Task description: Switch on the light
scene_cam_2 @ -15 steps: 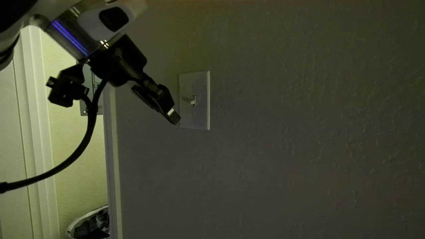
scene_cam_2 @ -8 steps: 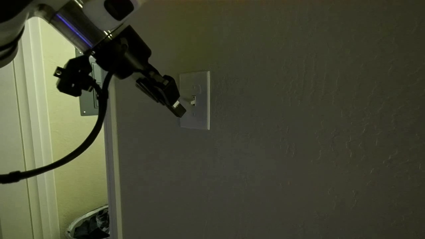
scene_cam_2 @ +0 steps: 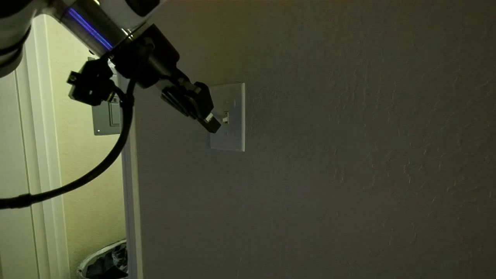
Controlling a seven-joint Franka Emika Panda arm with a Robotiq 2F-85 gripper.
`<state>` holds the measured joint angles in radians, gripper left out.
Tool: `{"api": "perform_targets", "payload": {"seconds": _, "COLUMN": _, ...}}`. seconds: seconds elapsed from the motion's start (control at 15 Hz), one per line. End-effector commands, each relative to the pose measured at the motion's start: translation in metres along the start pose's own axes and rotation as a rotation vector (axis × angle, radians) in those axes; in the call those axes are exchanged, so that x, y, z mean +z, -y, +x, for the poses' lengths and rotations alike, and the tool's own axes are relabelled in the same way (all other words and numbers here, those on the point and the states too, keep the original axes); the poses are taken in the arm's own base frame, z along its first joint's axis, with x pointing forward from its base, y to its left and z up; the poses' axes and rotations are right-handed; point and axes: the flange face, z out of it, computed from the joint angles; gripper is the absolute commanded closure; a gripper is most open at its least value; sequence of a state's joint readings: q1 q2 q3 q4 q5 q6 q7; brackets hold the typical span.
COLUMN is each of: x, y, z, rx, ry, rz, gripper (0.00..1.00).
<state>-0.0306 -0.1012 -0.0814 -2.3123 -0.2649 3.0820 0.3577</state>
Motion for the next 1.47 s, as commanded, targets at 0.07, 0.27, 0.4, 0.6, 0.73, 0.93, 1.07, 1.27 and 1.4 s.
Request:
{"api": "perform_targets", "payload": {"seconds": 0.07, "x": -0.006, "y": -0.003, "z": 0.005, "rx": -0.009, "ry": -0.014, "rz": -0.009, "gripper": 0.93}}
{"api": "perform_targets", "payload": {"seconds": 0.27, "x": -0.010, "y": -0.006, "z": 0.009, "rx": -0.026, "ry": -0.019, "rz": -0.021, "gripper": 0.94}}
{"api": "perform_targets", "payload": {"seconds": 0.4, "x": -0.013, "y": -0.009, "z": 0.010, "rx": -0.033, "ry": -0.023, "rz": -0.027, "gripper": 0.94}}
{"api": "perform_targets", "payload": {"seconds": 0.6, "x": -0.019, "y": -0.007, "z": 0.007, "rx": -0.032, "ry": -0.019, "rz": -0.022, "gripper": 0.94}}
{"api": "perform_targets", "payload": {"seconds": 0.73, "x": -0.018, "y": -0.004, "z": 0.003, "rx": -0.023, "ry": -0.012, "rz": -0.010, "gripper": 0.94}}
{"api": "perform_targets", "payload": {"seconds": 0.93, "x": -0.011, "y": 0.002, "z": -0.007, "rx": -0.016, "ry": 0.026, "rz": -0.001, "gripper": 0.94}}
{"api": "perform_targets", "payload": {"seconds": 1.07, "x": -0.007, "y": 0.007, "z": -0.012, "rx": -0.016, "ry": 0.044, "rz": 0.006, "gripper": 0.94}}
{"api": "perform_targets", "payload": {"seconds": 1.27, "x": -0.004, "y": 0.004, "z": -0.011, "rx": -0.022, "ry": 0.046, "rz": -0.005, "gripper": 0.94}}
{"api": "perform_targets", "payload": {"seconds": 1.4, "x": -0.003, "y": -0.001, "z": -0.007, "rx": -0.024, "ry": 0.039, "rz": -0.015, "gripper": 0.94}}
